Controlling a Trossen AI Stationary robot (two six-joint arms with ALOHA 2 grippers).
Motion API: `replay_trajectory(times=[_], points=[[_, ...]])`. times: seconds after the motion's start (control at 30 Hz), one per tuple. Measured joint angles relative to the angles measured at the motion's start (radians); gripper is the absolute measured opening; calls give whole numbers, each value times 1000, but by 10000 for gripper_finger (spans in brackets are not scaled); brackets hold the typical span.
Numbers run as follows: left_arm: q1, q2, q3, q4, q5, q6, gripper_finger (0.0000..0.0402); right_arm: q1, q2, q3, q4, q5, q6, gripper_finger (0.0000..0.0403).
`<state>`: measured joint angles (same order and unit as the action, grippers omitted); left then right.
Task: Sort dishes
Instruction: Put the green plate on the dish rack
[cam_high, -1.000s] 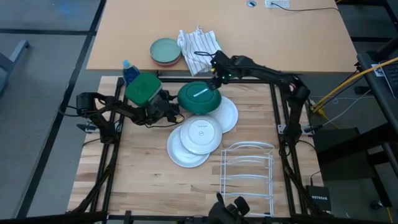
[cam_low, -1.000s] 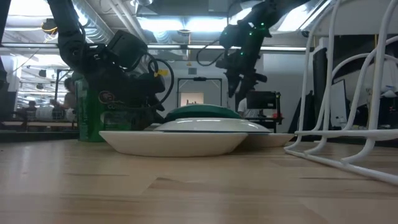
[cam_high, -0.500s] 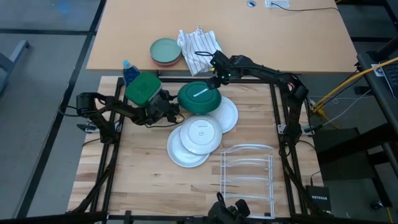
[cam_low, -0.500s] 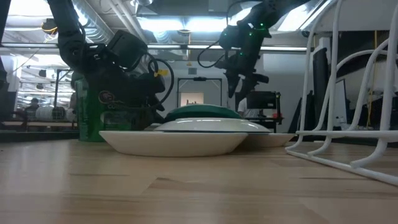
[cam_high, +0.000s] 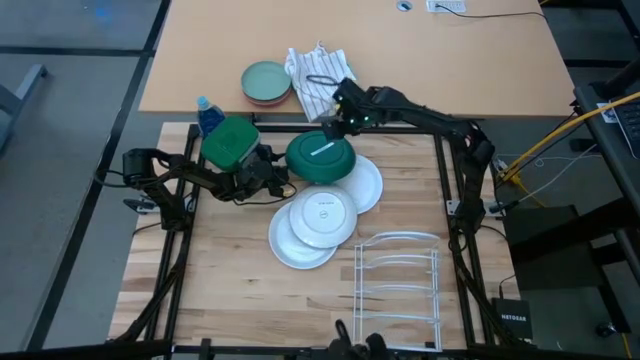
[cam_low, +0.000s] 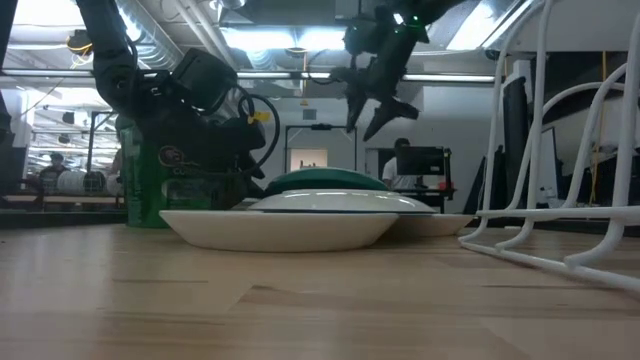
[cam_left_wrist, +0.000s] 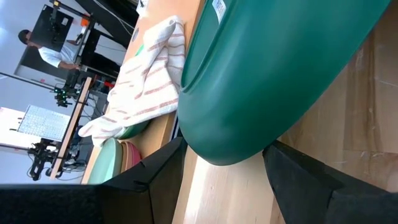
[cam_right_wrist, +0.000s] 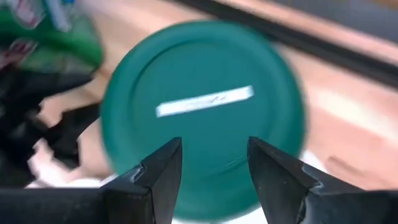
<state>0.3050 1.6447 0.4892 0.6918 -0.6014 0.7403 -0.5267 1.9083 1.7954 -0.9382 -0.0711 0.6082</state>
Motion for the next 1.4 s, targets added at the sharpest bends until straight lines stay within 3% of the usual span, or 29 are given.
replay_trajectory(times=[0.33,0.67,1.1,1.4], points=[[0,0,0,0,0,0,210,77,38,-1,13,42,113,186],[0,0,0,-1,-1,31,210,74,151,-1,30,0,256,186],[0,0,0,0,0,34,210,68,166,-2,50,9,312,186],[0,0,0,0,0,34,210,37,176,-2,47,116,393,186]])
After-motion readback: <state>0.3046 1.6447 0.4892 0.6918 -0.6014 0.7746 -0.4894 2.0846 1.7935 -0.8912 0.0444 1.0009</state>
